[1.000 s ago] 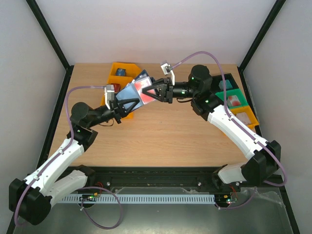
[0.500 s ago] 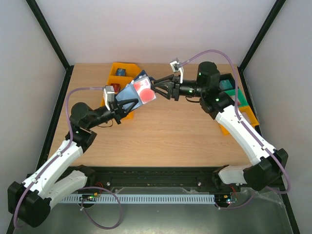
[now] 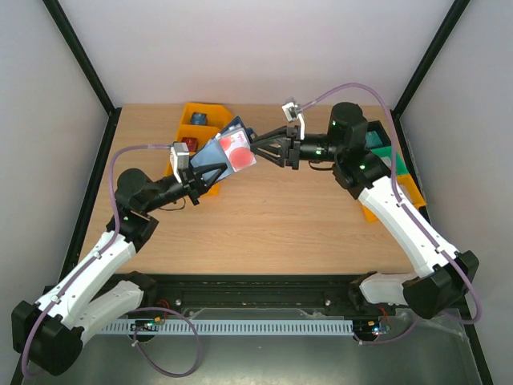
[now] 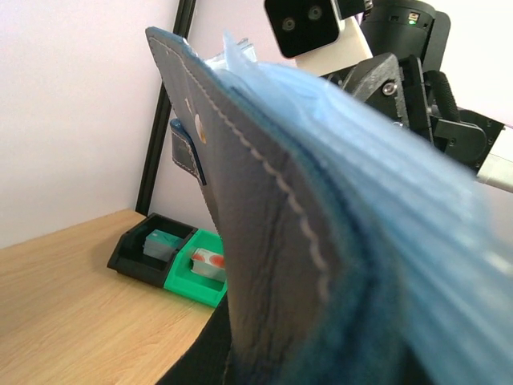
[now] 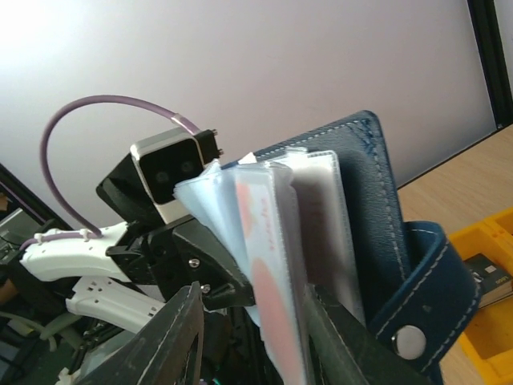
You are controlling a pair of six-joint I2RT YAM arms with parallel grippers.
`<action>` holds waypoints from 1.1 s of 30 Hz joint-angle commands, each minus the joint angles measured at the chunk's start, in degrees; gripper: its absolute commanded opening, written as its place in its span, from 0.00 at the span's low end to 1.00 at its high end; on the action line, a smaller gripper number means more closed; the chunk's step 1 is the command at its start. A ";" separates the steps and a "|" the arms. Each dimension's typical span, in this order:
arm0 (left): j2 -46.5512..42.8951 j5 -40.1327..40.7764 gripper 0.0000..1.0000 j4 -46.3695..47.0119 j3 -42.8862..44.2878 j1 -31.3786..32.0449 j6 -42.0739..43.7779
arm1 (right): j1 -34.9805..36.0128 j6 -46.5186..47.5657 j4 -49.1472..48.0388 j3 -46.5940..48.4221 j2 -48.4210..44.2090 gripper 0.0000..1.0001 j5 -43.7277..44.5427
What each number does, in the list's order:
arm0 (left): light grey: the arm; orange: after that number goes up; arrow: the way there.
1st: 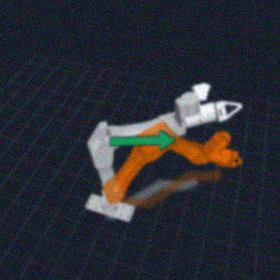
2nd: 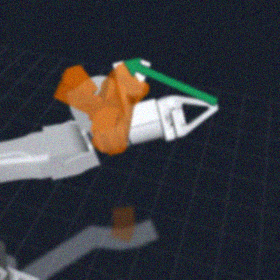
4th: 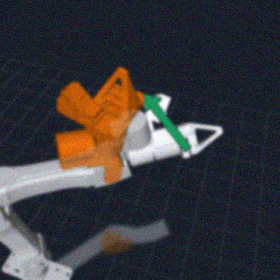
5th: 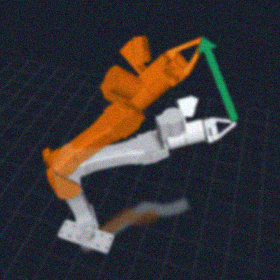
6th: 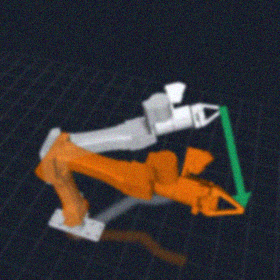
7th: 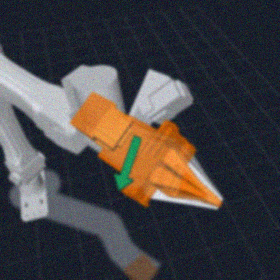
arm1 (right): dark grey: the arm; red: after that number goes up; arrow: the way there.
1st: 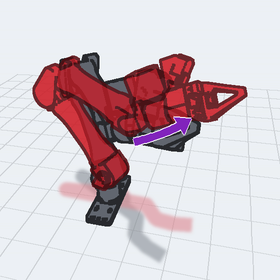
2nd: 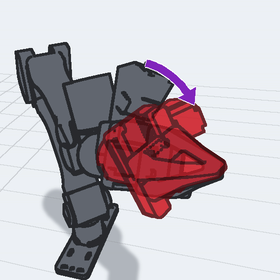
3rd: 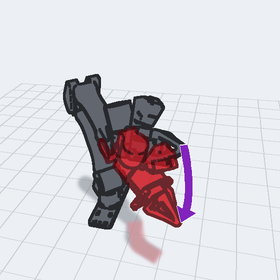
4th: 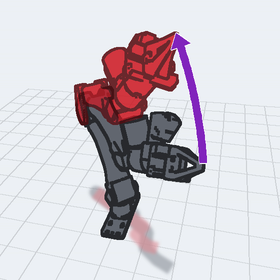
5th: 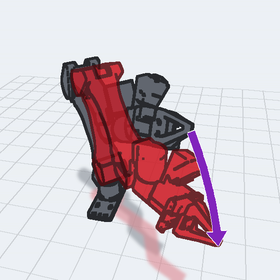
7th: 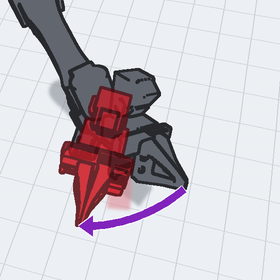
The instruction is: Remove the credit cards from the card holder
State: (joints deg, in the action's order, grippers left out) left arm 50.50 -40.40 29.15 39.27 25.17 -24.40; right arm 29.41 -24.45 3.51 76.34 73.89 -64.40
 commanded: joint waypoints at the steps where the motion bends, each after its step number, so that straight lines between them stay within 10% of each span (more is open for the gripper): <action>1: -0.59 0.50 0.02 1.82 0.57 0.06 0.94 | 0.02 -1.33 -2.18 1.54 -2.58 0.34 -0.72; 26: -0.93 4.39 0.02 0.64 -0.02 0.05 0.06 | 8.71 -8.14 -9.87 -0.70 2.59 0.19 -2.48; 33: -1.35 5.51 0.02 0.77 -0.41 0.02 0.11 | 13.51 -6.81 -9.16 0.04 3.63 0.31 4.04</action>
State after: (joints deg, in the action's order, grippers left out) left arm 50.28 -35.94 27.94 39.27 25.17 -24.23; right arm 40.47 -31.57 -3.55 75.92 76.69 -64.01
